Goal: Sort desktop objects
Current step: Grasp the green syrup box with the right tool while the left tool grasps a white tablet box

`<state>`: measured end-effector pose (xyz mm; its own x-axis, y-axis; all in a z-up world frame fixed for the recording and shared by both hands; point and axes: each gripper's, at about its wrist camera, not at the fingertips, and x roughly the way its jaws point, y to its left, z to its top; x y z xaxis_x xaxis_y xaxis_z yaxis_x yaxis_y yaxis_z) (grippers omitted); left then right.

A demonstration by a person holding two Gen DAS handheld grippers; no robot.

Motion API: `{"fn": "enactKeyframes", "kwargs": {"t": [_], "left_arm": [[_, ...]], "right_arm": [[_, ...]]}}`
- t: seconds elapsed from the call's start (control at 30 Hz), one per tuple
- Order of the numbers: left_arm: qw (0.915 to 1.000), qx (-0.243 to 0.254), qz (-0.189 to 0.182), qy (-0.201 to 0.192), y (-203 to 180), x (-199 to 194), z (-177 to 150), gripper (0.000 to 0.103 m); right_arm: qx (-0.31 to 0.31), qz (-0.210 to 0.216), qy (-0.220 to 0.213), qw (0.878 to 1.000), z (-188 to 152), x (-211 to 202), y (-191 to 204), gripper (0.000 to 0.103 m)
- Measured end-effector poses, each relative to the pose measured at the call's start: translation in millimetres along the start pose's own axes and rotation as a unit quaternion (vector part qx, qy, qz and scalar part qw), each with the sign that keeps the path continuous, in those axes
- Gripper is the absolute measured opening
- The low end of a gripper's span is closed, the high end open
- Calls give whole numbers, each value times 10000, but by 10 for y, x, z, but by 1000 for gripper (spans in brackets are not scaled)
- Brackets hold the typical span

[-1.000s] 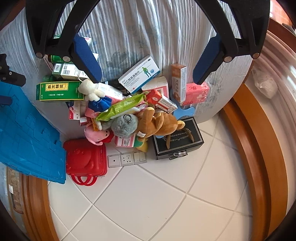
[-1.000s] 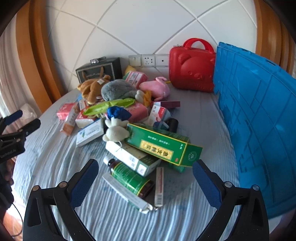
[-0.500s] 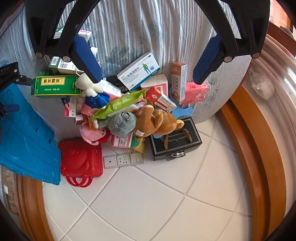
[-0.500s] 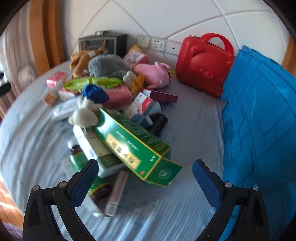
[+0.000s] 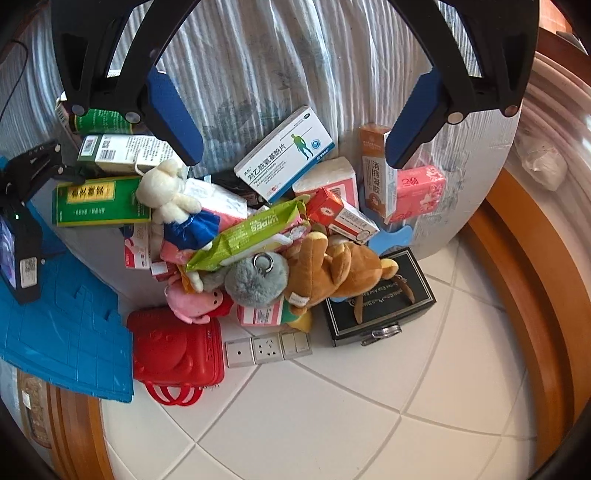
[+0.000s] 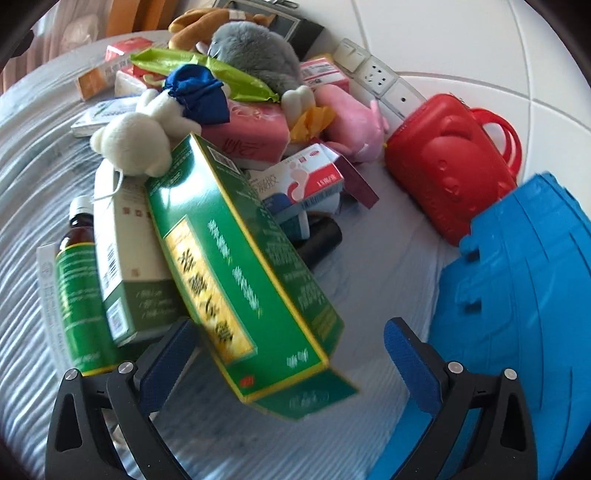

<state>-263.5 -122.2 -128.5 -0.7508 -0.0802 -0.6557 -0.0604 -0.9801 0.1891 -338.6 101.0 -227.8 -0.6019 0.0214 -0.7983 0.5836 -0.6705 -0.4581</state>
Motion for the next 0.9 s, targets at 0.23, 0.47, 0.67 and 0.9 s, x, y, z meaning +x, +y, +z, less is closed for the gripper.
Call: {"fn": "enactKeyframes", "kwargs": {"t": [0.23,0.47,0.67,0.9], "left_arm": [[9982,266,-473,260,53,404,-187,100],[9880,1145,-953,401,42,908,-375,100],[9775,1625,-1257,476,145,1335,-373,100],[9658,1923,-1538,814,120,1729,-406,81]], "right_arm": [[-383,-36,41,9993,243,217,59,97],[339,428,275,9981,347,357,-133,60],[663,527,291,9960,399,386,-275,60],[810,604,353,9943,430,399,-268,60]]}}
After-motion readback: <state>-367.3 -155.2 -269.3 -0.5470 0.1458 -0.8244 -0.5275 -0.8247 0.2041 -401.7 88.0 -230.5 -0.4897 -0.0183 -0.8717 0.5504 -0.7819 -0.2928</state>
